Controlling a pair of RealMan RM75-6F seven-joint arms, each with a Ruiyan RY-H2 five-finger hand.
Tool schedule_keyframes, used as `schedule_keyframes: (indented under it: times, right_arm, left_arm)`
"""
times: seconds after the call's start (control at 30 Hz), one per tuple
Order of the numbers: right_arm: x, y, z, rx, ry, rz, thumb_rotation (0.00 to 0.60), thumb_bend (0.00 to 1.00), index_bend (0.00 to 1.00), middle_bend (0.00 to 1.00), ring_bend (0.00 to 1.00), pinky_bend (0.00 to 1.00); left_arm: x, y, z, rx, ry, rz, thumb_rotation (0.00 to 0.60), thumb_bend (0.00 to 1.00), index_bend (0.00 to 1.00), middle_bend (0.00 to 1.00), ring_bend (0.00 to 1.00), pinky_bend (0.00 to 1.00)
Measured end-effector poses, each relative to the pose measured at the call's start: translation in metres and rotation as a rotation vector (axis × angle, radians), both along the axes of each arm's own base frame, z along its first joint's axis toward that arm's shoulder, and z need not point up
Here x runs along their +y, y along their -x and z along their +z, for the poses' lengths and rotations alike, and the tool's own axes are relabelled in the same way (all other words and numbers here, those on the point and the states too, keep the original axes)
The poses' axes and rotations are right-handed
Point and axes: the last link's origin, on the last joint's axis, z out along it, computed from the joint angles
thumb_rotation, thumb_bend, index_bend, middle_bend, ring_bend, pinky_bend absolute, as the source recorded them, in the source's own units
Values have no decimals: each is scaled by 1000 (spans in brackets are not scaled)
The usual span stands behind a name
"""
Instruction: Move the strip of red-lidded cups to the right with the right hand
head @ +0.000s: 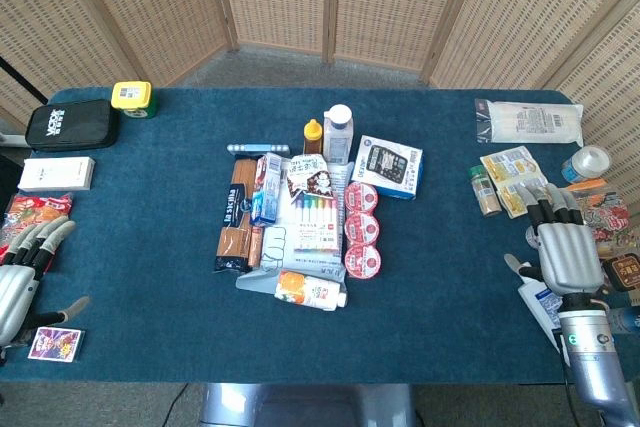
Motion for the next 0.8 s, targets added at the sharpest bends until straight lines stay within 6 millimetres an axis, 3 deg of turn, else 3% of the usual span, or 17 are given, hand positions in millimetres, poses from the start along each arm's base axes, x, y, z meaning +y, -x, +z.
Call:
schedule_keyframes:
  times: [0.5,0.8]
  right_arm:
    - [-3,-5,-8,-43,-48,25,600,191,0,21,0,0]
    - [-18,-40,-38,-68,-192,124,600,188,0,0,0,0]
  left_arm:
    - [-2,0,-1,-5,9,-5,600,234,0,0,0,0]
    - [4,0,2,5,9,-17,600,237,0,0,0,0]
